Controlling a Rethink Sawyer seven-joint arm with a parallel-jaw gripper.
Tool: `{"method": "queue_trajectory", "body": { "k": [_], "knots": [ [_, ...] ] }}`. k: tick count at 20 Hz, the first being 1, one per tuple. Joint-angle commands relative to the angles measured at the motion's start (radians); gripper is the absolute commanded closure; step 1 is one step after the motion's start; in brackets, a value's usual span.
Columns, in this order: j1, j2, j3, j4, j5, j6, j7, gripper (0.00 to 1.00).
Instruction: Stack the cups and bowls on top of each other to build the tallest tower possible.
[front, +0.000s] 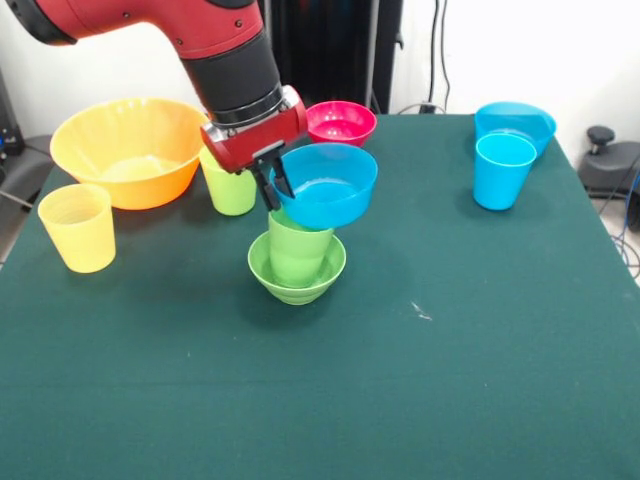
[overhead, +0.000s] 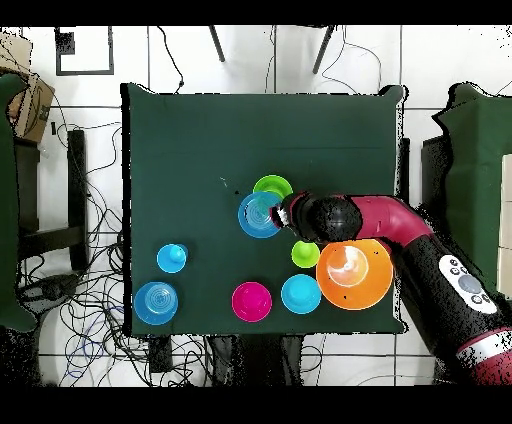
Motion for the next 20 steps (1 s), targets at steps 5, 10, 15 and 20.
{"method": "queue_trajectory", "body": {
  "k": [5, 10, 15, 20],
  "knots": [
    [0.015, -0.014, -0.050, -0.063, -0.033, 0.109, -0.093, 1.00],
    [0.061, -0.010, -0.069, -0.101, -0.006, 0.135, -0.031, 1.00],
    [0.089, -0.012, -0.075, -0.135, 0.007, 0.191, -0.048, 1.00],
    [0.098, -0.010, -0.073, -0.146, 0.015, 0.202, -0.044, 1.00]
  ]
}}
